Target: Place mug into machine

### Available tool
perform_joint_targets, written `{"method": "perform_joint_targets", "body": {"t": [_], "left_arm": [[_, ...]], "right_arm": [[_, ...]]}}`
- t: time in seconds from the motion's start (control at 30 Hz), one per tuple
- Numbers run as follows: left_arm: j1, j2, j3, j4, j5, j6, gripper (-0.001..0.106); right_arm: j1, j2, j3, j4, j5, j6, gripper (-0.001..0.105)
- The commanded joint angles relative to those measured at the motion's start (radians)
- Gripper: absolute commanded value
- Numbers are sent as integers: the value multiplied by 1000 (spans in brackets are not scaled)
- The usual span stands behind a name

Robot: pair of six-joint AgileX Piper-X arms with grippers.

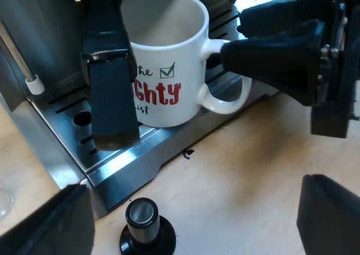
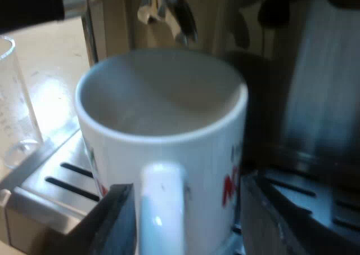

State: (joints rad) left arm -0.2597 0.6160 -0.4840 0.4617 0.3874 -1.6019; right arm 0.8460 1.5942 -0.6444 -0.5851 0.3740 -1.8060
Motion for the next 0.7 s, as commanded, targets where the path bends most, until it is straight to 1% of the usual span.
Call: {"method": "perform_joint_targets", "body": {"t": [0.03, 0.23, 0.53, 0.7], "left_arm": [[-5, 0, -4, -11, 9, -13, 102], [-5, 0, -4, -11, 9, -13, 102], [-5, 0, -4, -11, 9, -13, 102], [-5, 0, -4, -11, 9, -13, 102]], "right_arm": [[-5, 29, -33, -10, -40, -16, 44], [-5, 69, -85, -10, -34, -16, 44], [-5, 131, -135, -10, -34, -16, 44], [-5, 151, -159, -10, 12, -16, 44]]}}
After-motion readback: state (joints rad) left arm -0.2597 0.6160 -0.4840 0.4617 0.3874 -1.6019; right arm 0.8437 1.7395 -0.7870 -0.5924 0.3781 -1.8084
